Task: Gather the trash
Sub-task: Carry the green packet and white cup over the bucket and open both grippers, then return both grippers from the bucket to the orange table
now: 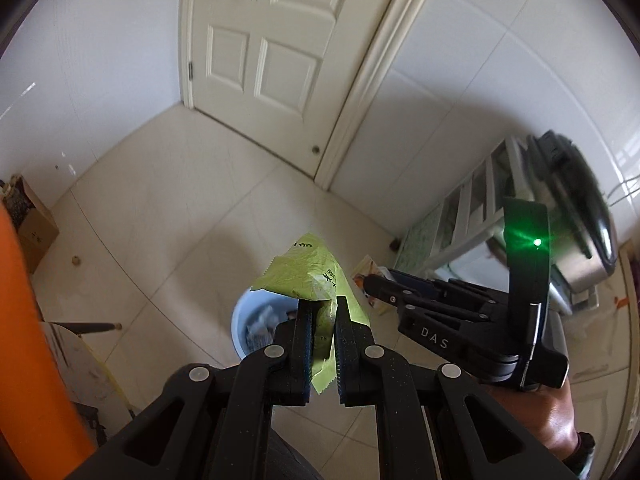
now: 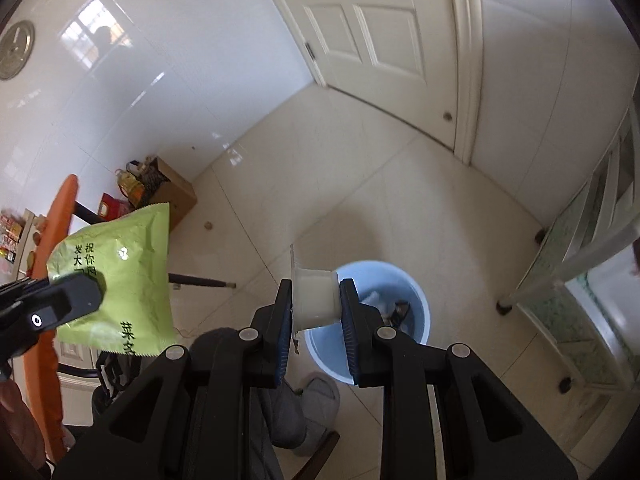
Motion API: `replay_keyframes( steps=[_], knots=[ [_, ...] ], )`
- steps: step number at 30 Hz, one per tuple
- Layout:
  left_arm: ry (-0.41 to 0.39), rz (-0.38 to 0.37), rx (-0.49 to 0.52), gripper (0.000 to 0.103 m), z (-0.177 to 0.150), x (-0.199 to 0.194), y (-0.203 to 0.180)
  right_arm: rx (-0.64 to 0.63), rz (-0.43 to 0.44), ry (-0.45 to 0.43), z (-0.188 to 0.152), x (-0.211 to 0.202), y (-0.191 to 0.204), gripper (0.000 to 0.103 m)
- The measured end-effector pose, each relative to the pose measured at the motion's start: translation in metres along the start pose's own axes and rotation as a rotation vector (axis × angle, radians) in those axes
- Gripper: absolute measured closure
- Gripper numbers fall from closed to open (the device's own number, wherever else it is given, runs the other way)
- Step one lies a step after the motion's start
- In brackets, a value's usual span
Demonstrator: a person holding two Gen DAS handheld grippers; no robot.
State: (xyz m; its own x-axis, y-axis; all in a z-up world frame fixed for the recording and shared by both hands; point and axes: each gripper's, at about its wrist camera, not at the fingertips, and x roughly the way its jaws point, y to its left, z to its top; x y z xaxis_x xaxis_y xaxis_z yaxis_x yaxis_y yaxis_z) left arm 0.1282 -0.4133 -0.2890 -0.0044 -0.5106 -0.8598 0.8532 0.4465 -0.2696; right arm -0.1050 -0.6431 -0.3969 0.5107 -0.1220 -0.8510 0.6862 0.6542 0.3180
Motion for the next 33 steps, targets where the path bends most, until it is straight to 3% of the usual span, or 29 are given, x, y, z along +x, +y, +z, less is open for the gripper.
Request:
replay_keyframes(
  steps=[7,10,12,14,17,18,20,25,33],
  knots=[
    [0.139,-0.004,-0.012,0.096,0.040,0.048,0.015,0.043,-0.005,0.060,0.002,0.033,-0.024,0.077],
    [0.167,0.013,-0.004,0.092,0.067,0.061,0.016,0.067,0.002,0.070,0.003,0.040,-0.031,0.070],
    [0.180,0.031,0.001,0.083,0.084,0.069,0.011,0.083,0.004,0.069,0.003,0.041,-0.034,0.049],
    [0.180,0.051,0.010,0.046,0.097,0.079,0.003,0.094,0.006,0.063,0.001,0.041,-0.038,0.036],
    [0.146,0.104,0.012,0.022,0.108,0.090,-0.014,0.116,0.002,0.038,0.000,0.037,-0.042,0.018],
    [0.142,0.118,0.011,0.021,0.108,0.089,-0.016,0.122,-0.002,0.027,-0.001,0.035,-0.042,0.007],
    [0.130,0.142,0.010,0.019,0.101,0.085,-0.023,0.129,-0.016,0.008,-0.001,0.030,-0.042,0.000],
    [0.058,0.193,0.011,0.018,0.088,0.067,-0.044,0.115,-0.046,-0.005,0.000,0.019,-0.036,0.000],
    [-0.060,0.204,0.014,0.016,0.060,0.007,-0.055,0.073,-0.055,-0.049,0.005,-0.009,-0.012,0.000]
  ],
)
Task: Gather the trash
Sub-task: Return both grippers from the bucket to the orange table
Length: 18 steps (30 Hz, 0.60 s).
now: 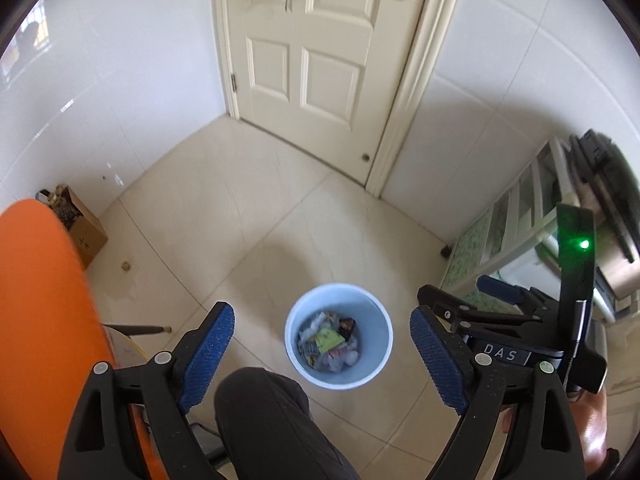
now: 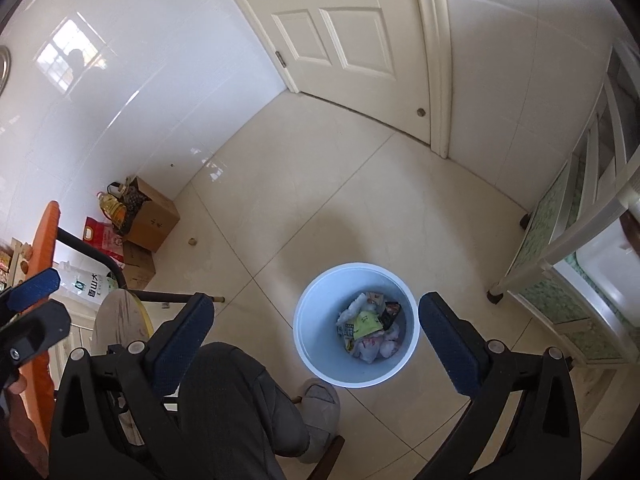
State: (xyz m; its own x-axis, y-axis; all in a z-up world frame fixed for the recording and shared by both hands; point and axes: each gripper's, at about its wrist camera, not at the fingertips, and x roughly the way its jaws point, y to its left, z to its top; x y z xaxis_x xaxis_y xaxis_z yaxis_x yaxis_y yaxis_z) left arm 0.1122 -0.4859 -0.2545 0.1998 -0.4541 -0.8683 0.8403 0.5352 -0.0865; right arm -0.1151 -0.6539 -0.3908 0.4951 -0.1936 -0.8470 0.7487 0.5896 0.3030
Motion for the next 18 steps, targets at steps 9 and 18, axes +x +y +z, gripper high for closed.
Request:
replay_keyframes(
  steps=[9,18],
  knots=[
    [-0.178,0.026,-0.064,0.011,-0.037,-0.104,0.033,-0.079,0.022,-0.111,0.010,-0.057,0.059,0.000],
    [-0.362,0.140,-0.156,0.002,-0.096,-0.200,0.069,-0.206,0.079,-0.229,0.014,-0.116,0.144,0.000]
  ],
)
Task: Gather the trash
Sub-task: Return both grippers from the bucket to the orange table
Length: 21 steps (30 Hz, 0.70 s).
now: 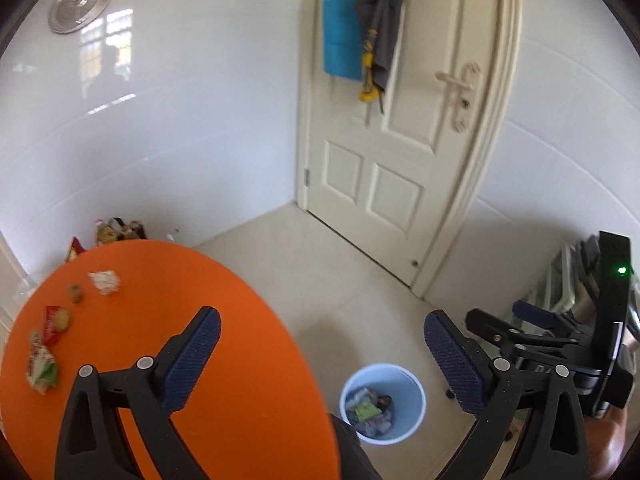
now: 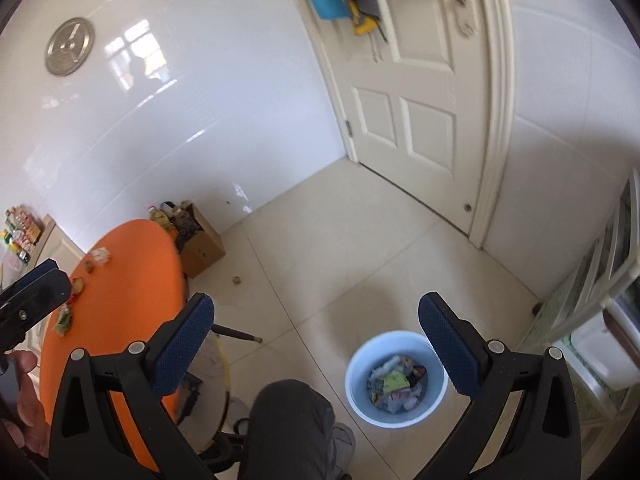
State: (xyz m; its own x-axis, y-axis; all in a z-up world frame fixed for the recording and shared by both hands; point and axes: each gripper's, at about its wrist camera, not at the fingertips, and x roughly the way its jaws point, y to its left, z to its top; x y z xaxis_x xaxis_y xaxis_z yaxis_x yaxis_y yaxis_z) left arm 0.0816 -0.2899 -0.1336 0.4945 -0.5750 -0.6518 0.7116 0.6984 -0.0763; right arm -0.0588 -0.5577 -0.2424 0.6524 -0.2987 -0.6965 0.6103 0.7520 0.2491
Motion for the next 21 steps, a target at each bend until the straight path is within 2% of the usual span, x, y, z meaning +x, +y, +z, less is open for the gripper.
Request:
replay_keyframes(
  steps=[8,13,21],
  knots=[
    [-0.130,0.106,-0.090,0.001,-0.036,-0.089,0.041,-0.134,0.091,-0.092,0.020,-0.033,0.089,0.000],
    [-0.176,0.159,-0.150,0.001,-0.060,-0.139,0.072,-0.209,0.151,-0.135,0.025,-0.046,0.144,0.000],
    [-0.252,0.298,-0.251,0.001,-0.099,-0.208,0.105,-0.326,0.276,-0.173,0.021,-0.062,0.236,0.000]
  ],
)
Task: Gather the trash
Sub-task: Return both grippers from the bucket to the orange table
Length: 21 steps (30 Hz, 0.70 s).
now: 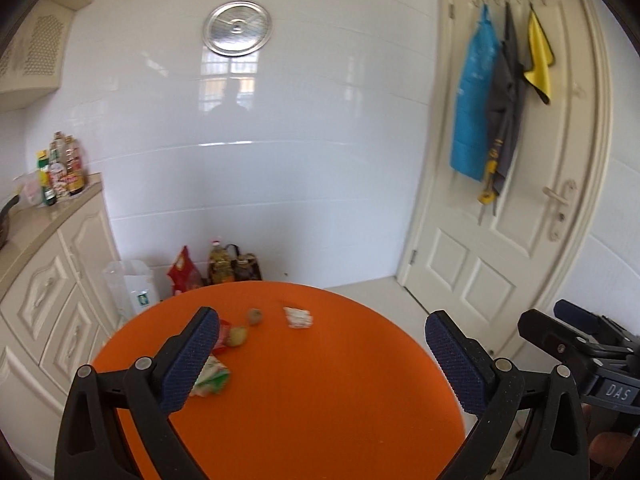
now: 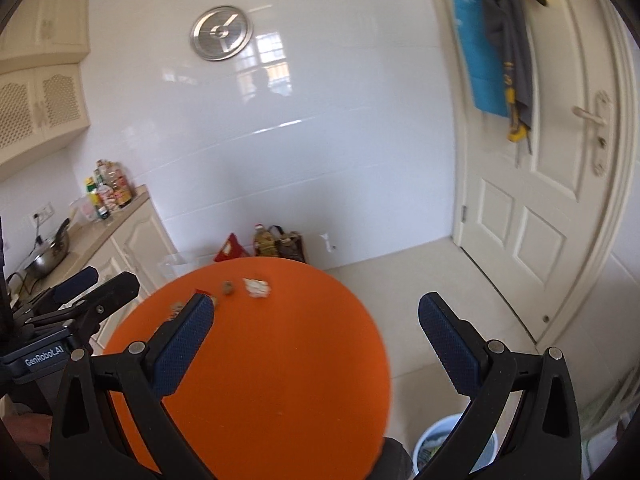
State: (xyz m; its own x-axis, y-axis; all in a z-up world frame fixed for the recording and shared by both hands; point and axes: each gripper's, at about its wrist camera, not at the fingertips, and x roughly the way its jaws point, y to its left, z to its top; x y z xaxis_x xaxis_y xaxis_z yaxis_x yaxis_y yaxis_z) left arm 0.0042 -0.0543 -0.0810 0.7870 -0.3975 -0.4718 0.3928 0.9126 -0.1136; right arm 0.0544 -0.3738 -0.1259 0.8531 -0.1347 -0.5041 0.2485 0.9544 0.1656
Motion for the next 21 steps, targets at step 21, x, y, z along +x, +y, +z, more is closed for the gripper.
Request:
replay_keyframes(
  steps=[21],
  knots=[
    [0.025,0.189,-0.133,0.001,-0.058,-0.040,0.064,-0.181,0.140,0.036,0.003,0.055,0.107,0.000]
  ],
)
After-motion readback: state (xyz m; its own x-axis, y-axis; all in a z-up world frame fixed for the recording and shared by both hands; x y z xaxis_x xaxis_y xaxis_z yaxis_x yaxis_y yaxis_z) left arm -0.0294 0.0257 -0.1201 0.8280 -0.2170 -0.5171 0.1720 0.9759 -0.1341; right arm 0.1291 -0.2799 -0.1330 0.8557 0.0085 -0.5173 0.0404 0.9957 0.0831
